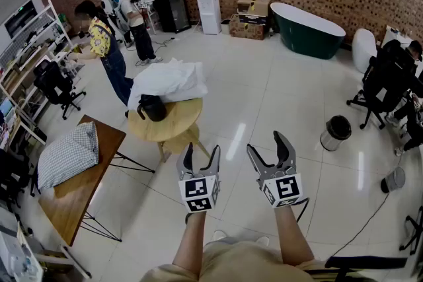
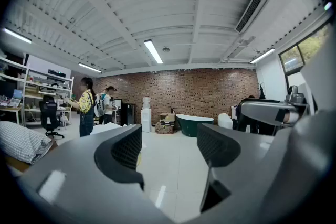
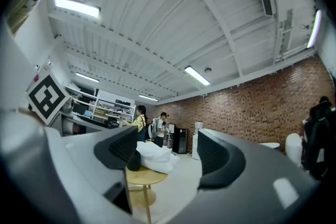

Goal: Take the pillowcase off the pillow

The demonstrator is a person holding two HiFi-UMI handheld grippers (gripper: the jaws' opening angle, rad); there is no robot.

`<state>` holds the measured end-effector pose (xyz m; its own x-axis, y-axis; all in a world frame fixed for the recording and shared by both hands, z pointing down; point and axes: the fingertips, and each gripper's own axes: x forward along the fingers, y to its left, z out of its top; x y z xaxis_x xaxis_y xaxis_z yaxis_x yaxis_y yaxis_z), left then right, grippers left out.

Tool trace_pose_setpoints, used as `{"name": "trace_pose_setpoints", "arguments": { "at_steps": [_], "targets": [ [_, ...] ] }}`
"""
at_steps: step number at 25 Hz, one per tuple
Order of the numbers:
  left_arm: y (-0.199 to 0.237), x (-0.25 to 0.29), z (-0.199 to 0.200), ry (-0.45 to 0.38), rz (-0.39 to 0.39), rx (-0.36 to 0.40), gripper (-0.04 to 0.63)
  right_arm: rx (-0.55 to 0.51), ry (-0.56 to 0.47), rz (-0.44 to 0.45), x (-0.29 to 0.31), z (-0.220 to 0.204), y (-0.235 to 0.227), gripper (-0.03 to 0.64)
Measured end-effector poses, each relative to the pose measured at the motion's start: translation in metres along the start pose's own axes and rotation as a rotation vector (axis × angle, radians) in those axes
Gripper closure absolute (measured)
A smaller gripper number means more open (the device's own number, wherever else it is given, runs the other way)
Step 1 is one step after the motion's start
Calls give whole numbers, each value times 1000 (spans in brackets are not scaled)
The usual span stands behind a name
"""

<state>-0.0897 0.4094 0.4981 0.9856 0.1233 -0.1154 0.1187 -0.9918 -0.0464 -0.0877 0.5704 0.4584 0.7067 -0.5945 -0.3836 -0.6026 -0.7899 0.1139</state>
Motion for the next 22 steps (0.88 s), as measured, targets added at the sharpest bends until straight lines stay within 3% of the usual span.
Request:
{"name": "trace_pose_setpoints", "arguments": {
  "at_steps": [3,6,9,15,18,22],
  "targets": [
    [21,-7,-40,-2,39,0,267,24,1,59,12,-40,28,273],
    [20,8,-67,-10,121,10,267,50,-9,137,24,-77,14,273],
    [29,15,-78,1,220,25,267,118,-27,223,43,-96,7,273],
    [91,-34,-74,3,438,63,267,198,-30,449,87,-107,78,273],
    [84,-11,-68,19,573,129,276,243,-55,578,114,-113,58,273],
    [72,32,-67,53,750,160,276,329,-45,756,159,-135,25,273]
  ]
}}
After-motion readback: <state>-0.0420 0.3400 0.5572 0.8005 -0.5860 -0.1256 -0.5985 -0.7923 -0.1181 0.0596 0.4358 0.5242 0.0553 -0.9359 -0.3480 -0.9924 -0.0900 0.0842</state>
